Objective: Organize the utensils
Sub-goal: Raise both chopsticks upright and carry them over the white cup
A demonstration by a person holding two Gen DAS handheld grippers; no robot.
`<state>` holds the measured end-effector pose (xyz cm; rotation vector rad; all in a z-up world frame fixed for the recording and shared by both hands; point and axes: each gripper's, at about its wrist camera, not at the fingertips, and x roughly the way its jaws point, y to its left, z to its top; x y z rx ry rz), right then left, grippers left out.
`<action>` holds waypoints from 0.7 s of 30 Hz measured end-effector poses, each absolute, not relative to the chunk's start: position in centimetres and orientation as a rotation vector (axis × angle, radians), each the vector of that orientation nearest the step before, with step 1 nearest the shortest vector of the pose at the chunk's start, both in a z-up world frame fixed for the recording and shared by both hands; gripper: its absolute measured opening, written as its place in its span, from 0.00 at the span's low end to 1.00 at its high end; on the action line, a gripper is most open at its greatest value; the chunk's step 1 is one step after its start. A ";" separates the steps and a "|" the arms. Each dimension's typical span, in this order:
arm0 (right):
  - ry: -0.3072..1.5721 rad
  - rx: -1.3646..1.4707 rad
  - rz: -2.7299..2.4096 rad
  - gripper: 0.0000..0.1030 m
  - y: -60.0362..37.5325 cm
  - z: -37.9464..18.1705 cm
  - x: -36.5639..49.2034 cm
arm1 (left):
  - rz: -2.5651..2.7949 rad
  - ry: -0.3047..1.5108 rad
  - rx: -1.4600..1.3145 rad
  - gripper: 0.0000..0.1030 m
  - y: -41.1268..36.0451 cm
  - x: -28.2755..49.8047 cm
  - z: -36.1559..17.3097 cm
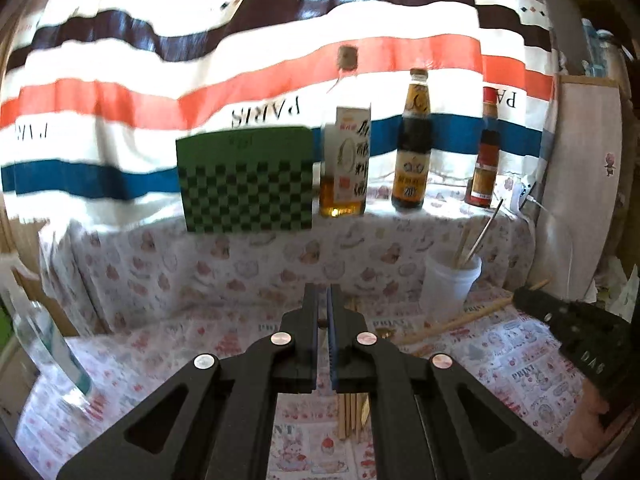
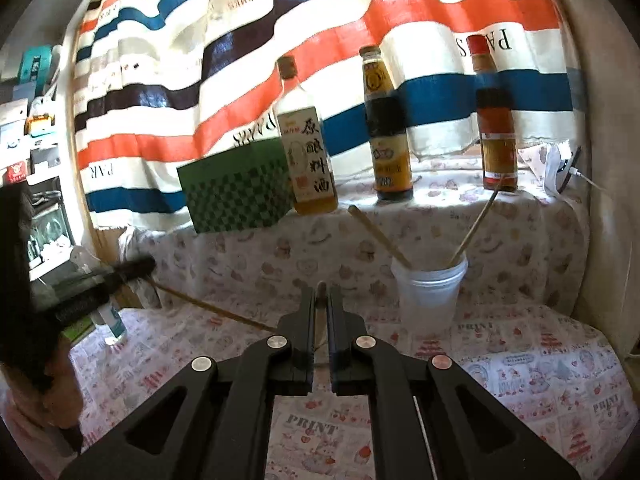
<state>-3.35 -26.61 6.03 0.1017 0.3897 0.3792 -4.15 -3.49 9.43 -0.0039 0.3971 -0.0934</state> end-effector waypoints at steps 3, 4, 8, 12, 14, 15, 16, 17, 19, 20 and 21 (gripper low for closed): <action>0.410 0.103 0.369 0.06 -26.5 7.0 -3.1 | -0.089 0.388 -0.025 0.03 -3.5 -4.1 10.4; 0.412 0.102 0.367 0.06 -26.5 7.4 -3.0 | -0.094 0.391 -0.029 0.03 -3.6 -4.0 10.8; 0.397 0.082 0.371 0.06 -26.6 9.9 -3.0 | -0.110 0.379 -0.034 0.03 -4.2 -3.5 12.6; 0.359 0.018 0.369 0.06 -26.8 12.0 -2.8 | -0.144 0.350 -0.035 0.03 -5.0 -3.3 14.5; 0.357 -0.010 0.339 0.06 -26.9 12.4 -2.5 | -0.155 0.338 -0.027 0.03 -5.6 -3.0 15.4; 0.367 -0.007 0.340 0.06 -27.2 12.7 -2.4 | -0.162 0.336 -0.028 0.03 -6.0 -2.9 15.7; 0.375 0.003 0.352 0.06 -27.5 13.0 -2.3 | -0.172 0.332 -0.031 0.03 -6.3 -2.6 16.1; 0.370 0.006 0.352 0.06 -27.7 13.2 -2.3 | -0.180 0.326 -0.032 0.03 -6.6 -2.4 16.5; 0.324 -0.004 0.332 0.06 -28.2 14.1 -2.6 | -0.194 0.317 -0.034 0.03 -7.4 -1.9 17.2; 0.301 -0.012 0.322 0.06 -28.3 14.5 -2.8 | -0.204 0.313 -0.039 0.03 -7.7 -1.6 17.6; 0.274 -0.020 0.308 0.06 -28.4 14.9 -2.9 | -0.217 0.309 -0.050 0.03 -8.0 -1.3 17.9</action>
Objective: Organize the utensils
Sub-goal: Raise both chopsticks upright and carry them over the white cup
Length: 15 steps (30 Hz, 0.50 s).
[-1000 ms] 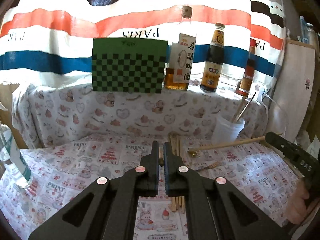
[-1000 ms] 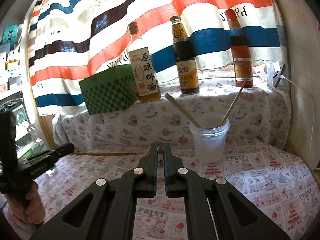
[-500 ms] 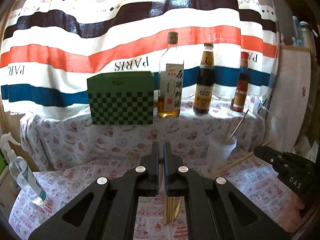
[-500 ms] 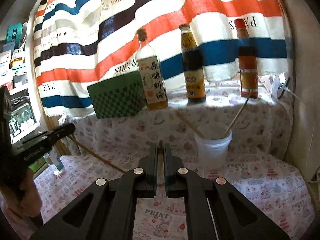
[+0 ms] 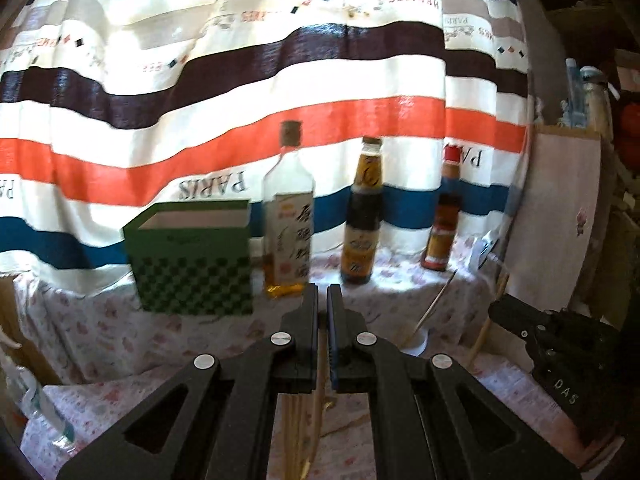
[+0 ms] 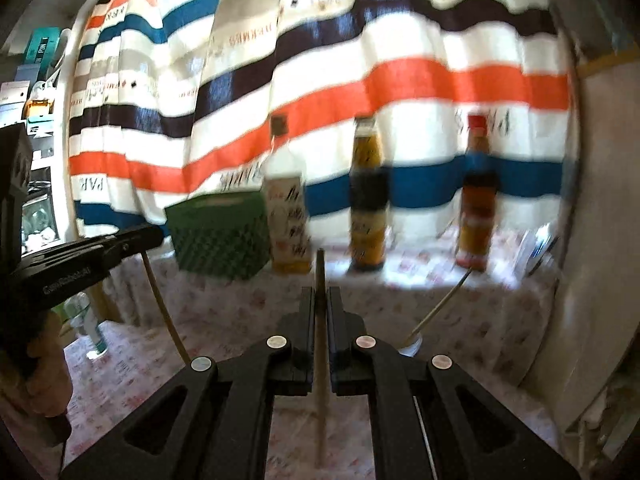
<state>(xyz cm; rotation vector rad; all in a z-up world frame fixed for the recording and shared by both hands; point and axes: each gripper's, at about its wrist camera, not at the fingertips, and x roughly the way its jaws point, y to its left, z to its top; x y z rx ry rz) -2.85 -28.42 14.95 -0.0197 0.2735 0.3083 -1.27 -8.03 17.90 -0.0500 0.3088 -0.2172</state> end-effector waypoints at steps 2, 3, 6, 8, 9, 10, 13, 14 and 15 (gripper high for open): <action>0.234 -0.032 0.290 0.06 -28.7 15.7 -2.4 | -0.266 0.318 -0.103 0.03 -8.4 0.0 18.8; 0.232 -0.033 0.290 0.06 -28.8 16.1 -1.8 | -0.290 0.325 -0.126 0.03 -8.7 0.7 19.4; 0.223 -0.019 0.300 0.06 -29.0 17.3 -0.5 | -0.296 0.293 -0.159 0.03 -9.8 2.4 21.7; 0.193 -0.038 0.290 0.06 -28.7 18.3 0.4 | -0.291 0.269 -0.185 0.03 -10.3 3.6 23.0; 0.178 -0.048 0.280 0.06 -28.5 18.7 0.7 | -0.299 0.263 -0.198 0.03 -10.5 4.3 23.4; 0.162 -0.055 0.272 0.06 -28.4 19.1 1.2 | -0.305 0.256 -0.210 0.03 -10.7 5.2 23.8; 0.137 -0.071 0.245 0.06 -28.1 20.2 2.7 | -0.295 0.221 -0.222 0.03 -11.1 7.4 24.5; 0.130 -0.072 0.237 0.06 -28.0 20.4 3.2 | -0.305 0.206 -0.226 0.03 -11.3 8.1 24.6; 0.121 -0.072 0.227 0.06 -28.1 20.6 3.8 | -0.335 0.191 -0.237 0.03 -11.4 8.7 24.6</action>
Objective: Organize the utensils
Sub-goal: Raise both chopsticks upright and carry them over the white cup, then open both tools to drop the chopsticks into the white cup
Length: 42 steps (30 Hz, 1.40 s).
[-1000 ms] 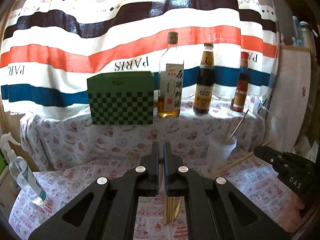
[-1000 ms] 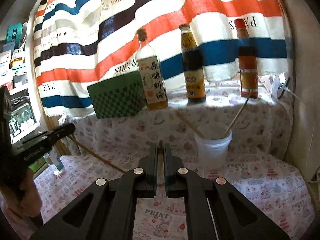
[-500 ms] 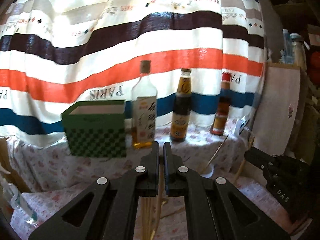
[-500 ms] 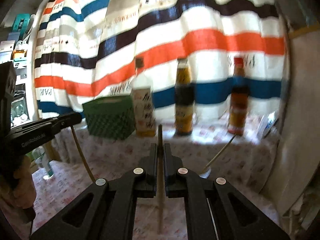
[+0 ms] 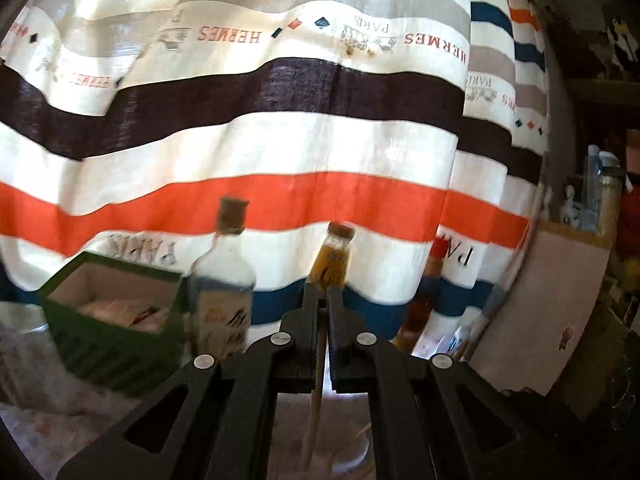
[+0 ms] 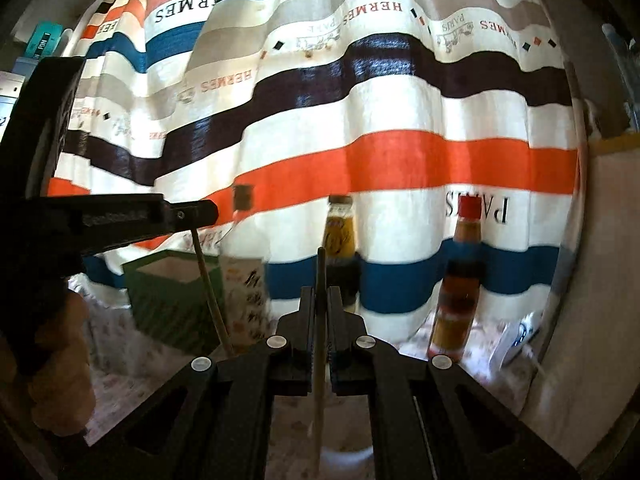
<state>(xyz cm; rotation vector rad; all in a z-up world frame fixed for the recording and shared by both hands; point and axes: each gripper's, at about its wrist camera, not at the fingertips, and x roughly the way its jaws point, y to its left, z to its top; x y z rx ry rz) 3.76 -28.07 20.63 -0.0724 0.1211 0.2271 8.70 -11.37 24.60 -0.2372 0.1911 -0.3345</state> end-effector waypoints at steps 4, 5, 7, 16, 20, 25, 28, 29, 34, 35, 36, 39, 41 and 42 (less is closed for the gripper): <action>0.110 -0.049 0.203 0.06 -28.6 20.6 5.8 | -0.394 0.145 -0.218 0.03 -12.4 10.6 23.8; 0.117 -0.027 0.207 0.06 -28.9 20.3 6.4 | -0.400 0.139 -0.215 0.03 -12.7 11.1 23.5; 0.141 0.020 0.206 0.06 -29.4 19.3 8.0 | -0.410 0.151 -0.223 0.03 -12.9 12.1 22.6; 0.196 0.100 0.153 0.06 -31.6 15.6 10.9 | -0.419 0.287 -0.252 0.03 -12.8 15.8 17.2; 0.138 0.129 0.155 0.06 -32.6 17.0 10.4 | -0.443 0.331 -0.279 0.03 -12.7 16.5 16.6; 0.093 0.093 0.133 0.06 -32.3 18.8 9.8 | -0.472 0.376 -0.259 0.03 -13.5 15.8 15.5; 0.118 0.003 0.142 0.06 -31.1 17.6 9.4 | -0.485 0.383 -0.212 0.03 -13.7 14.9 14.9; 0.123 -0.014 0.147 0.06 -30.9 17.1 9.3 | -0.501 0.396 -0.209 0.03 -13.7 14.9 14.6; 0.219 0.035 0.182 0.06 -31.8 14.2 10.3 | -0.501 0.415 -0.203 0.03 -13.0 15.1 13.6; 0.243 0.055 0.188 0.06 -32.1 13.8 10.6 | -0.518 0.424 -0.210 0.03 -12.7 15.1 13.5; 0.272 0.075 0.198 0.06 -32.5 13.5 11.0 | -0.522 0.427 -0.211 0.04 -12.3 15.0 13.5; 0.328 0.106 0.222 0.06 -32.9 12.6 11.7 | -0.500 0.409 -0.179 0.22 -11.6 14.1 14.0; 0.330 0.097 0.223 0.06 -32.7 12.4 11.5 | -0.490 0.372 -0.158 0.42 -10.8 13.0 14.8; 0.331 0.091 0.223 0.06 -32.6 12.4 11.3 | -0.480 0.342 -0.162 0.48 -10.0 12.4 15.1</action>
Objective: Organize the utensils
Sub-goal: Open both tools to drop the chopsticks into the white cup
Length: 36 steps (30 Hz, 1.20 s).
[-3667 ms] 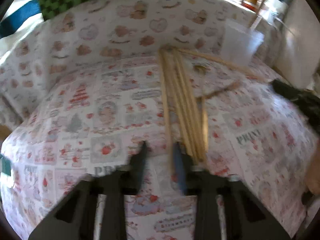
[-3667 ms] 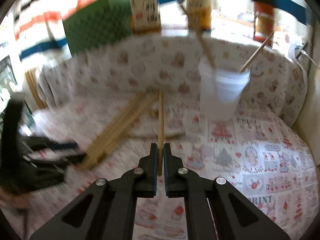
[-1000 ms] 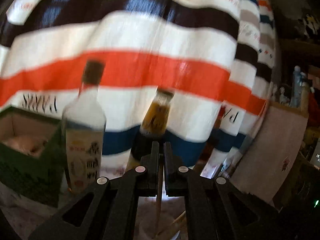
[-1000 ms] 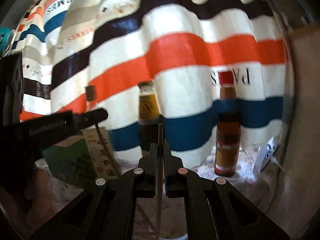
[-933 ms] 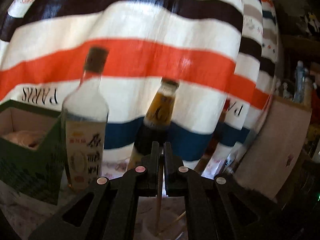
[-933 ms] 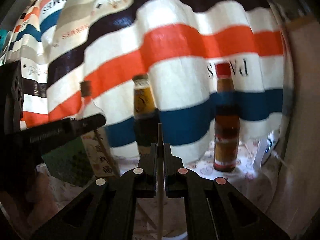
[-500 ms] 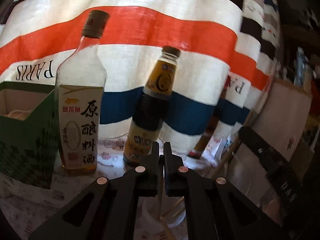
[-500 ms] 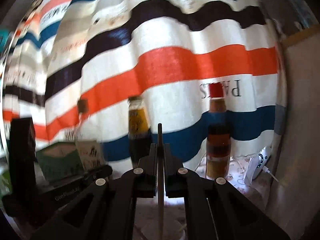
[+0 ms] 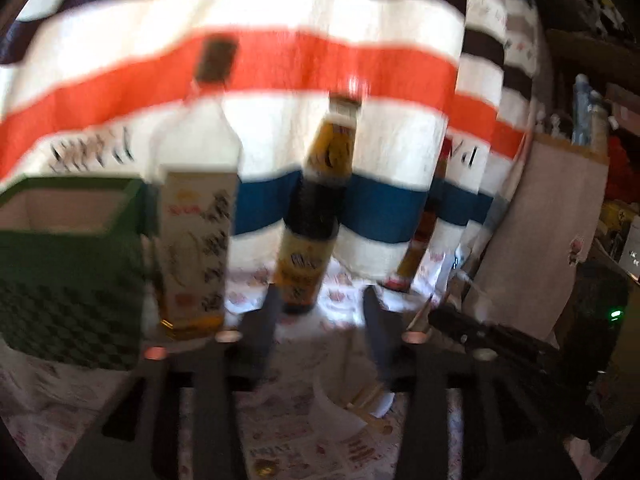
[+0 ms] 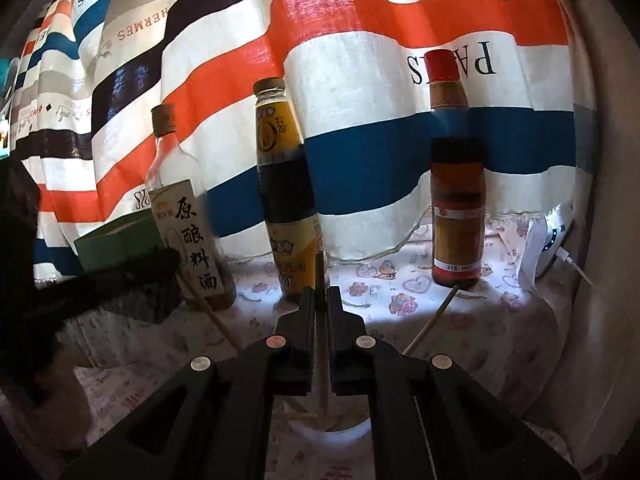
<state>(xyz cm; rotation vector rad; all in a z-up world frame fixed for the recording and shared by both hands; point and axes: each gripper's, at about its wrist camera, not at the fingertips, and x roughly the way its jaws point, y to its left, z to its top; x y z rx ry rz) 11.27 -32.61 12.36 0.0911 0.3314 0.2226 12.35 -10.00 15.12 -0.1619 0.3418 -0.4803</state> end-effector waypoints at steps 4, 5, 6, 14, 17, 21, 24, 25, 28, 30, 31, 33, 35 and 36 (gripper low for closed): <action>0.338 0.093 0.202 0.42 -32.5 12.7 10.2 | -0.399 0.279 -0.146 0.59 -7.0 10.0 16.4; 0.325 0.096 0.182 0.55 -32.6 13.0 9.6 | -0.373 0.266 -0.133 0.62 -6.4 9.2 16.6; 0.303 0.100 0.168 0.70 -32.7 13.3 9.0 | -0.347 0.256 -0.119 0.66 -5.9 8.8 16.8; 0.206 0.147 0.241 0.71 -32.7 16.0 2.4 | -0.184 0.148 -0.018 0.87 -2.9 0.5 17.5; 0.175 0.147 0.280 0.72 -31.9 16.7 -0.6 | -0.136 0.140 -0.002 0.91 -2.7 -1.7 17.1; 0.183 0.141 0.338 0.77 -30.3 16.3 -3.1 | -0.134 0.167 -0.038 0.92 -1.6 -3.1 15.8; 0.203 0.125 0.345 0.78 -29.4 15.4 -4.0 | -0.108 0.148 -0.035 0.97 -1.1 -4.5 14.7; 0.205 0.118 0.335 0.79 -29.2 15.0 -4.2 | -0.099 0.141 -0.033 1.00 -1.0 -4.8 14.4; 0.209 0.119 0.322 0.85 -29.1 13.9 -4.3 | -0.056 0.130 -0.045 0.99 -0.6 -5.4 13.2; 0.235 0.137 0.338 0.85 -29.5 13.1 -3.9 | -0.054 0.140 -0.050 0.99 -0.3 -5.2 12.5; 0.246 0.147 0.336 0.85 -29.6 12.7 -3.6 | -0.052 0.152 -0.058 1.00 -0.1 -5.0 12.1; 0.270 0.190 0.312 0.85 -30.2 11.7 -3.0 | -0.046 0.172 -0.089 0.99 0.4 -4.6 11.2; 0.296 0.224 0.301 0.85 -30.7 10.7 -2.3 | -0.032 0.181 -0.111 1.00 0.8 -4.3 10.1; 0.306 0.230 0.297 0.85 -30.9 10.2 -2.0 | -0.019 0.184 -0.115 0.99 0.9 -4.1 9.5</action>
